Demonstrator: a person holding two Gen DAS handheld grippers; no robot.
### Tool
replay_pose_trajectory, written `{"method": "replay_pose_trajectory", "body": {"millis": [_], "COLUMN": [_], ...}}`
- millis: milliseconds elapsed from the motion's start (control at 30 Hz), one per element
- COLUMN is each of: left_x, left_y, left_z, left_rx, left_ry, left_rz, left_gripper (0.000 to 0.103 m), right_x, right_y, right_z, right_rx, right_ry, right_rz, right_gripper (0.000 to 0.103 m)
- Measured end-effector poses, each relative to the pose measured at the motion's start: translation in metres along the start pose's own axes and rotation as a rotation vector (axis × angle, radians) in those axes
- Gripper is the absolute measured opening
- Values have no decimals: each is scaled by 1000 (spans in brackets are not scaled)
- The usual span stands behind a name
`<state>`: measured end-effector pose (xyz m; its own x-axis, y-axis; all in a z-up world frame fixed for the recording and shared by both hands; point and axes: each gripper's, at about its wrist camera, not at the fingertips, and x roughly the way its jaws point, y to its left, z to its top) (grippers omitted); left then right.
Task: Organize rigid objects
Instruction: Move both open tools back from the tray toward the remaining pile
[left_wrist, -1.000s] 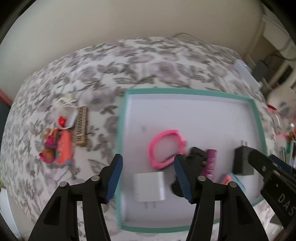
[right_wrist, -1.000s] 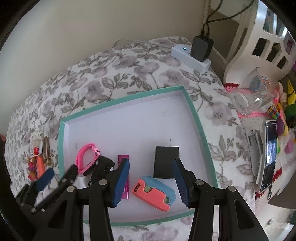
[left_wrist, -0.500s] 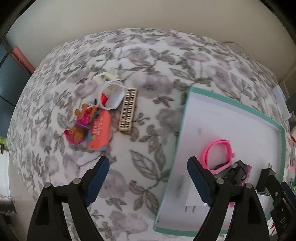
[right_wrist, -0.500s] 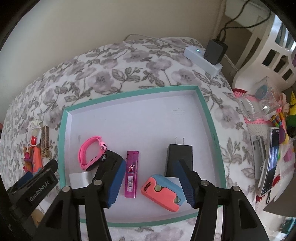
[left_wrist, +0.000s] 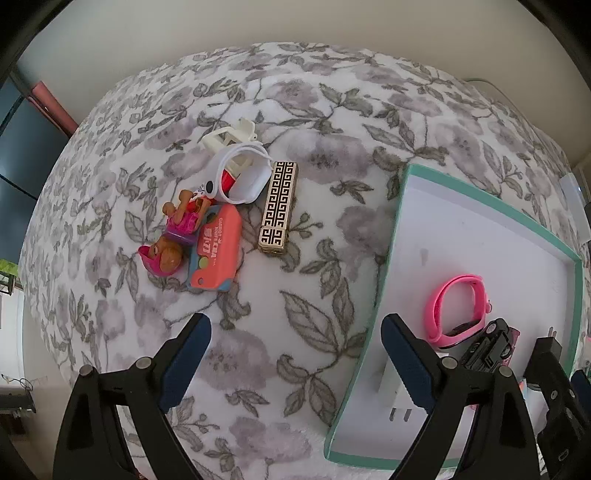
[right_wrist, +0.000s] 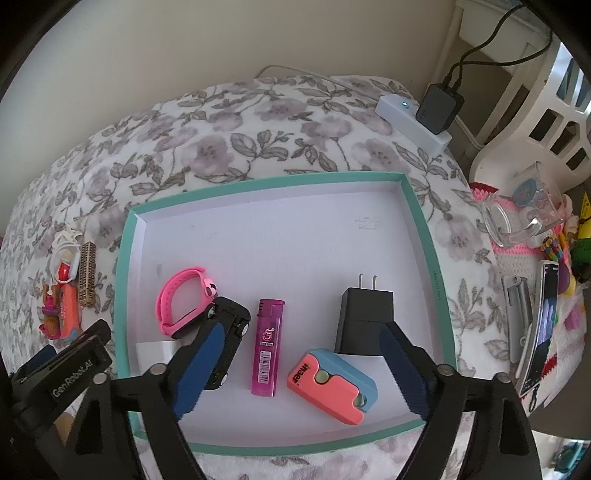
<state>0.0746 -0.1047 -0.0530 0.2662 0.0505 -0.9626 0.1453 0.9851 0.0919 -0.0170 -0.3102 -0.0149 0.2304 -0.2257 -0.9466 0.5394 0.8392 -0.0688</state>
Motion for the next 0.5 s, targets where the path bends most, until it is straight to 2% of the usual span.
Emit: {"method": "replay_pose_trajectory", "body": {"millis": [133, 300, 500], "left_x": [1, 1, -2], "left_y": [4, 11, 30], "left_z": [2, 6, 14], "left_rx": [-16, -27, -55], "left_ry": [4, 2, -7], "left_rz": [-7, -4, -14], "left_gripper": [94, 102, 103], "right_x": [1, 3, 5], "right_y": [0, 3, 17], "right_z": [0, 0, 0], "right_rx": [-1, -5, -19], "right_ry": [-1, 0, 3], "right_rz": [-1, 7, 29], "right_gripper": [101, 102, 102]}}
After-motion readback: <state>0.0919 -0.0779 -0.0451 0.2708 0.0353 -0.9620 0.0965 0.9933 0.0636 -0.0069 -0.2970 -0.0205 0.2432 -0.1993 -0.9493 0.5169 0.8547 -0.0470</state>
